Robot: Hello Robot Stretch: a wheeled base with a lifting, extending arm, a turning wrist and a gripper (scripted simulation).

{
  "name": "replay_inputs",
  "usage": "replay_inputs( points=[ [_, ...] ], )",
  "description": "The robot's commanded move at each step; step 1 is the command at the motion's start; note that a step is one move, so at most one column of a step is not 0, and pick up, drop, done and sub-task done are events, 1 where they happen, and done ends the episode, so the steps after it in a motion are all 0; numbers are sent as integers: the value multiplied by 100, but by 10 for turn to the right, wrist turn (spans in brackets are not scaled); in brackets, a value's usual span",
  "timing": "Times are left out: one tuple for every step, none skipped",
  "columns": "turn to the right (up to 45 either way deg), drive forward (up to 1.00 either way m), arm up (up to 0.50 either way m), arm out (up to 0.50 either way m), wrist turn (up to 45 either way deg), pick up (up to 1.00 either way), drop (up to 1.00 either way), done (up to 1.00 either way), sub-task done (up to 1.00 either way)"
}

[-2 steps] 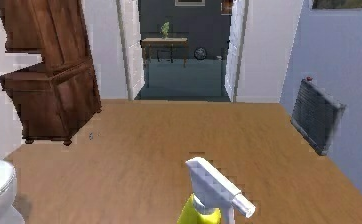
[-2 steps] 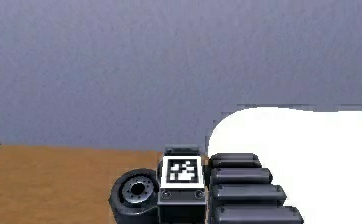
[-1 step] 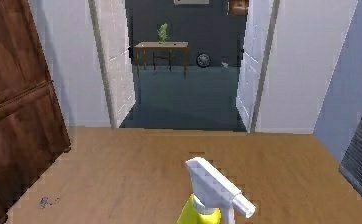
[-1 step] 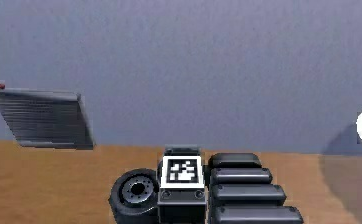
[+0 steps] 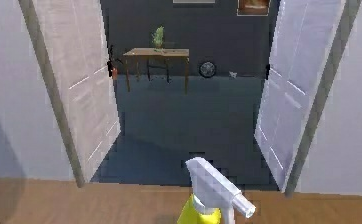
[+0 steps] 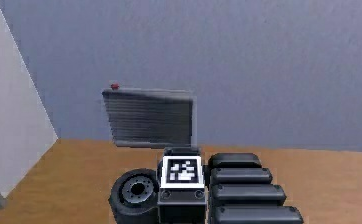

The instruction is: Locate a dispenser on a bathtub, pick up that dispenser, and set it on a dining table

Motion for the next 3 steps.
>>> replay_inputs(
  points=[
    [-30,0,0,0,0,0,0,0,0],
    [0,100,0,0,0,0,0,0,0],
    [0,100,0,0,0,0,0,0,0]
  ],
)
